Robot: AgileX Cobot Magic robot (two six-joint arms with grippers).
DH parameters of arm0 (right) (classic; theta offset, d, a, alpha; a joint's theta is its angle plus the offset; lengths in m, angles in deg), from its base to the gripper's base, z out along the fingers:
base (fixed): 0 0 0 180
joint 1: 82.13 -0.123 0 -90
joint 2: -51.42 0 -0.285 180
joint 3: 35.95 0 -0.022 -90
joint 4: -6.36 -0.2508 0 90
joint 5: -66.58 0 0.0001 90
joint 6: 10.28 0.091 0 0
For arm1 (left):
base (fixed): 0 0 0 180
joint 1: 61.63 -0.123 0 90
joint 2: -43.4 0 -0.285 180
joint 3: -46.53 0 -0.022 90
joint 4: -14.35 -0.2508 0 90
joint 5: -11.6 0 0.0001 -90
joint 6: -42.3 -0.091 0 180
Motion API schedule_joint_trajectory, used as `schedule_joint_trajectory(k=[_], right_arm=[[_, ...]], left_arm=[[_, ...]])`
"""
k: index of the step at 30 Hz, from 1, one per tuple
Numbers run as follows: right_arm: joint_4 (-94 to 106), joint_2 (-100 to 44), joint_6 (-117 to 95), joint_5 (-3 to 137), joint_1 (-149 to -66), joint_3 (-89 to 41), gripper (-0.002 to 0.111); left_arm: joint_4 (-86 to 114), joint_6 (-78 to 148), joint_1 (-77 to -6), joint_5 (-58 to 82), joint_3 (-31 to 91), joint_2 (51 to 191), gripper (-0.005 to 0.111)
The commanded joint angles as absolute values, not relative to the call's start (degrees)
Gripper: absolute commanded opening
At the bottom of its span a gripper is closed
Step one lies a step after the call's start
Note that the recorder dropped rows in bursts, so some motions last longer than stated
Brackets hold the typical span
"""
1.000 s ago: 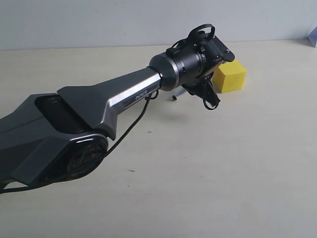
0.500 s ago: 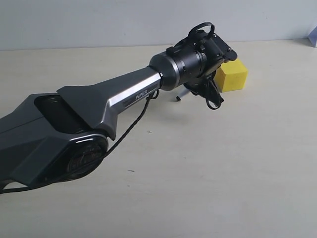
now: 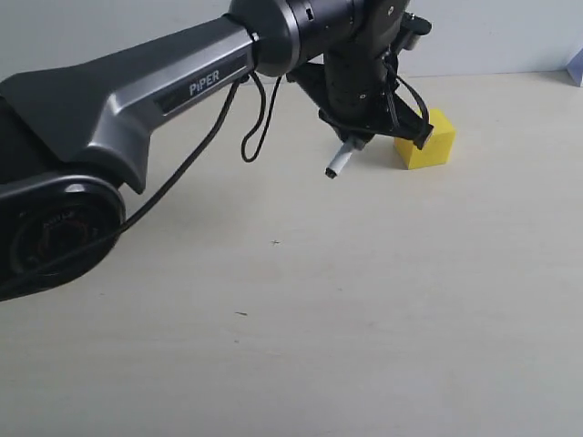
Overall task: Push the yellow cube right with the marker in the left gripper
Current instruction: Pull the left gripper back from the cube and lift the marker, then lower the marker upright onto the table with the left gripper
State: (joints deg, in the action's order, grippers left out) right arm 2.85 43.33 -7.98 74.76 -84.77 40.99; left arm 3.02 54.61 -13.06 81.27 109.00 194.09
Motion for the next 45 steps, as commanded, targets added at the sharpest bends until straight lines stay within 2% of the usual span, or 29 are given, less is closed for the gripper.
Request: schedule_joint_trajectory(k=[1,9,14,18,21,30,45], right_arm=[[2.87,43.63,-8.06,74.28,-84.81,41.27,0.000],[2.87,43.63,-8.06,74.28,-84.81,41.27,0.000],[2.87,43.63,-8.06,74.28,-84.81,41.27,0.000],[2.87,43.63,-8.06,74.28,-84.81,41.27,0.000],[2.87,43.63,-8.06,74.28,-84.81,41.27,0.000],[2.87,43.63,-8.06,74.28,-84.81,41.27,0.000],[2.87,43.63,-8.06,74.28,-84.81,41.27,0.000]], left_arm=[[1.93,60.45,-13.24,81.57,99.90,188.43,0.000],[-1.07,67.91,-15.45,81.52,75.51,174.51,0.000],[4.47,70.16,-18.66,76.80,64.06,168.15,0.000],[4.40,75.29,-19.45,67.19,57.82,166.84,0.000],[4.89,75.29,-19.02,61.54,55.93,167.73,0.000],[18.18,77.24,-20.74,61.91,56.30,171.72,0.000],[20.50,80.58,-21.08,57.88,56.30,175.87,0.000]])
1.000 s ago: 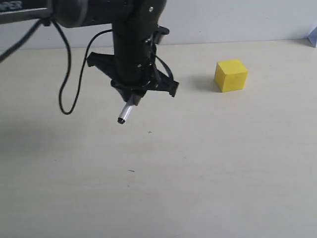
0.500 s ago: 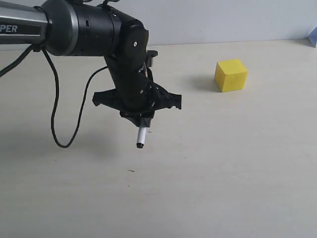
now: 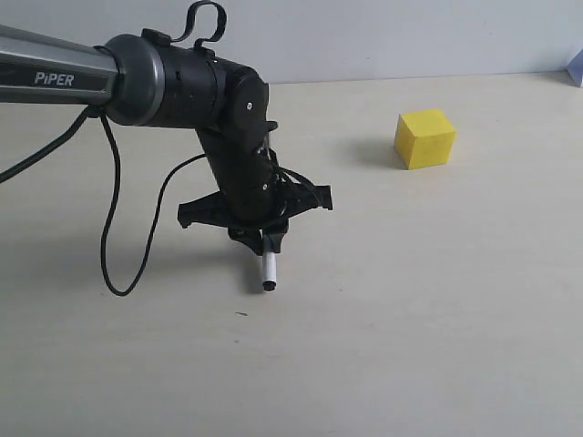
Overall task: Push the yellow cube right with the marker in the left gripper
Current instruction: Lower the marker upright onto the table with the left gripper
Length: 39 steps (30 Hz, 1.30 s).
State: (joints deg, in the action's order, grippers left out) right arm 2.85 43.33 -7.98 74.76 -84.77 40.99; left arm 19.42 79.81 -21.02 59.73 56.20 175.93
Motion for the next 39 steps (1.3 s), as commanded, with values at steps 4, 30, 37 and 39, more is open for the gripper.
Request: schedule_joint_trajectory(k=[4,30,37,39], right_arm=[[2.87,43.63,-8.06,74.28,-84.81,41.27,0.000],[2.87,43.63,-8.06,74.28,-84.81,41.27,0.000],[2.87,43.63,-8.06,74.28,-84.81,41.27,0.000],[2.87,43.63,-8.06,74.28,-84.81,41.27,0.000]], left_arm=[[20.65,80.47,-21.08,57.78,56.30,175.87,0.000],[20.87,80.26,-21.08,57.31,56.54,178.51,0.000],[20.99,80.26,-21.08,57.31,56.54,178.39,0.014],[20.99,80.13,-21.08,57.31,56.54,178.39,0.024]])
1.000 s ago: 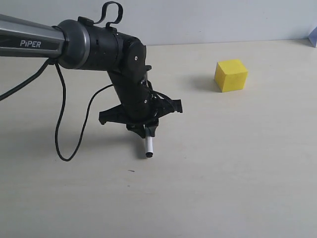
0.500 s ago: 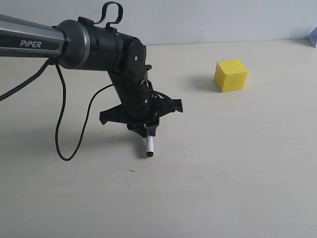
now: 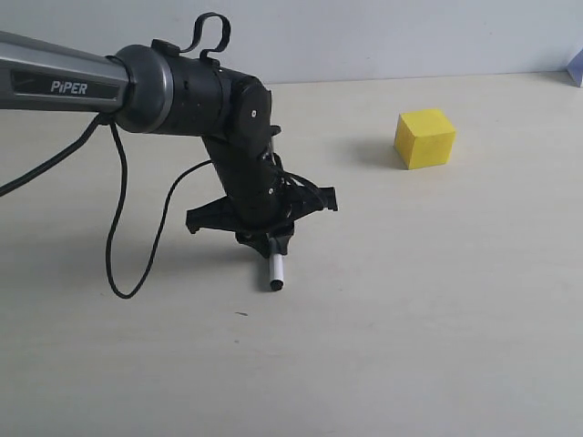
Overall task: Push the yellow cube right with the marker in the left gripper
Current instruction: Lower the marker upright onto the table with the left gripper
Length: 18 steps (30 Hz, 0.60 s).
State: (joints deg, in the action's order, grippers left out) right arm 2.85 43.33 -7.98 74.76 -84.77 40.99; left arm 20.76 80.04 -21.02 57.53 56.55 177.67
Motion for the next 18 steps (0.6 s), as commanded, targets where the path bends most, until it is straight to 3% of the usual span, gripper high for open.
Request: schedule_joint_trajectory(k=[1,5,15,16,18], right_arm=[[2.87,43.63,-8.06,74.28,-84.81,41.27,0.000],[2.87,43.63,-8.06,74.28,-84.81,41.27,0.000],[2.87,43.63,-8.06,74.28,-84.81,41.27,0.000],[2.87,43.63,-8.06,74.28,-84.81,41.27,0.000],[2.87,43.63,-8.06,74.28,-84.81,41.27,0.000]], left_arm=[[20.99,79.90,-21.08,57.31,56.54,178.39,0.030],[20.99,79.79,-21.08,57.31,56.54,178.39,0.041],[20.77,79.17,-21.08,57.31,56.62,176.21,0.042],[20.77,78.73,-21.08,57.56,56.62,175.47,0.041],[19.53,78.48,-21.08,57.79,56.62,172.64,0.024]])
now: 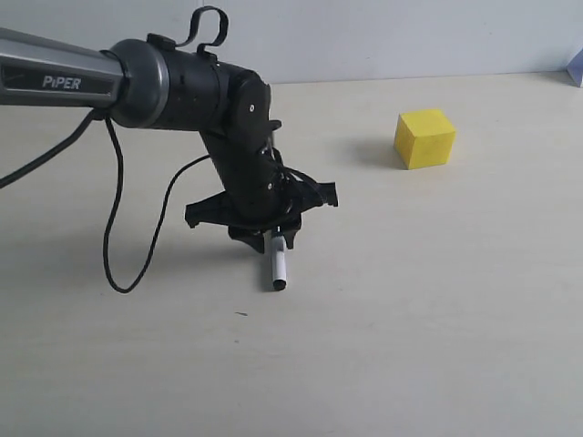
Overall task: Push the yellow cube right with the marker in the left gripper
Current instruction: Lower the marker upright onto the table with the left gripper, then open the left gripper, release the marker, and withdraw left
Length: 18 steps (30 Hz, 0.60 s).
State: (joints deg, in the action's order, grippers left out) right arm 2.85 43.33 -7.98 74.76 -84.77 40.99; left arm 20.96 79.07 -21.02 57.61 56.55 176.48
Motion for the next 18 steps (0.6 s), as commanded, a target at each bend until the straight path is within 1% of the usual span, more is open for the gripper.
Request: schedule_joint_trajectory(k=[1,5,7,8,10,12,14,18], right_arm=[[2.87,43.63,-8.06,74.28,-84.81,41.27,0.000],[2.87,43.63,-8.06,74.28,-84.81,41.27,0.000],[2.87,43.63,-8.06,74.28,-84.81,41.27,0.000],[2.87,43.63,-8.06,74.28,-84.81,41.27,0.000],[2.87,43.63,-8.06,74.28,-84.81,41.27,0.000],[2.87,43.63,-8.06,74.28,-84.81,41.27,0.000],[2.87,43.63,-8.06,74.28,-84.81,41.27,0.000],[2.87,43.63,-8.06,74.28,-84.81,41.27,0.000]], left_arm=[[17.19,78.16,-21.08,58.19,56.62,170.23,0.002],[5.78,77.26,-20.51,59.00,55.65,161.24,0.000],[-1.92,79.27,-18.53,55.70,50.06,154.14,0.000],[-6.57,83.45,-17.32,51.60,44.67,150.11,0.000],[-11.61,90.37,-15.51,39.60,33.65,140.20,0.000],[-12.43,90.51,-14.18,28.46,23.41,130.62,0.000],[-12.43,89.48,-13.52,26.22,19.01,124.88,0.000],[-12.43,89.42,-13.14,27.26,12.92,114.25,0.000]])
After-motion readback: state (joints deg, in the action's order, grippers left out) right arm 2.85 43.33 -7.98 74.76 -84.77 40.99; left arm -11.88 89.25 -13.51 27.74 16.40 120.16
